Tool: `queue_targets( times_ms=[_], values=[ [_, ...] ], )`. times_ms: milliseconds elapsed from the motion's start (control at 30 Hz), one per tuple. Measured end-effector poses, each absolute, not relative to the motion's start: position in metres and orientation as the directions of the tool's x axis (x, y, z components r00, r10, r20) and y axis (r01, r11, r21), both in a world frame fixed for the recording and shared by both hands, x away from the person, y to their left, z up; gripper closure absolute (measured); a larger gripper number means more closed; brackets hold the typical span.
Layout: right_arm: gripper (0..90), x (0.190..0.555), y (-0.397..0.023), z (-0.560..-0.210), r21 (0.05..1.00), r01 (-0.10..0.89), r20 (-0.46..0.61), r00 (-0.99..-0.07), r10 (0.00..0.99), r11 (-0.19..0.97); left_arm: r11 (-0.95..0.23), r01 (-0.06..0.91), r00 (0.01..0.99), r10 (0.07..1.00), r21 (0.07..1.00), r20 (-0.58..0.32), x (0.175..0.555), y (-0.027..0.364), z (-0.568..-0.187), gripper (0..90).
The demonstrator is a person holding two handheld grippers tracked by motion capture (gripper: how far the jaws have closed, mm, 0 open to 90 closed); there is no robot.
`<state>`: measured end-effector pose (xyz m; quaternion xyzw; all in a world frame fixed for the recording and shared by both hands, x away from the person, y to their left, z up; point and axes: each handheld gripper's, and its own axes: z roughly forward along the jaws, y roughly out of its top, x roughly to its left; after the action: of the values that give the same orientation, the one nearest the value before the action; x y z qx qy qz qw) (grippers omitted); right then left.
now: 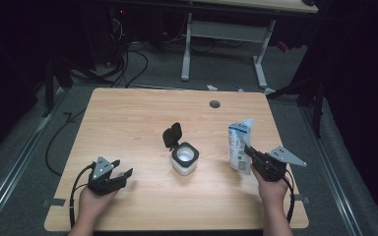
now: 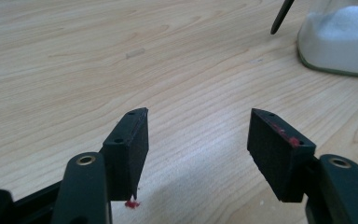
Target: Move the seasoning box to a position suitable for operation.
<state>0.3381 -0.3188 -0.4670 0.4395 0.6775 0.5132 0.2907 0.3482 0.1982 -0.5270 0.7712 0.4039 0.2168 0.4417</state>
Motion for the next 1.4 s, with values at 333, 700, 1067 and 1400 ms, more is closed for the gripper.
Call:
queue_targets(
  times_ms=[333,700,1067,1400],
  values=[
    [89.4,0.349,-0.324,-0.472,0.952,0.298,0.067,-0.435,0.898,0.074,-0.283,0.419,0.575,0.818,0.863,-0.011,0.337,0.207,-0.527,38.6],
    [89.4,0.365,-0.321,-0.475,0.953,0.295,0.064,-0.441,0.895,0.077,-0.285,0.424,0.564,0.826,0.860,-0.004,0.328,0.214,-0.529,38.6],
    [89.4,0.377,-0.323,-0.478,0.953,0.295,0.066,-0.434,0.898,0.073,-0.289,0.428,0.565,0.825,0.856,-0.004,0.326,0.213,-0.531,38.6],
    [89.0,0.372,-0.332,-0.486,0.947,0.314,0.068,-0.412,0.909,0.072,-0.289,0.412,0.575,0.818,0.864,-0.001,0.326,0.211,-0.525,38.3]
  ],
)
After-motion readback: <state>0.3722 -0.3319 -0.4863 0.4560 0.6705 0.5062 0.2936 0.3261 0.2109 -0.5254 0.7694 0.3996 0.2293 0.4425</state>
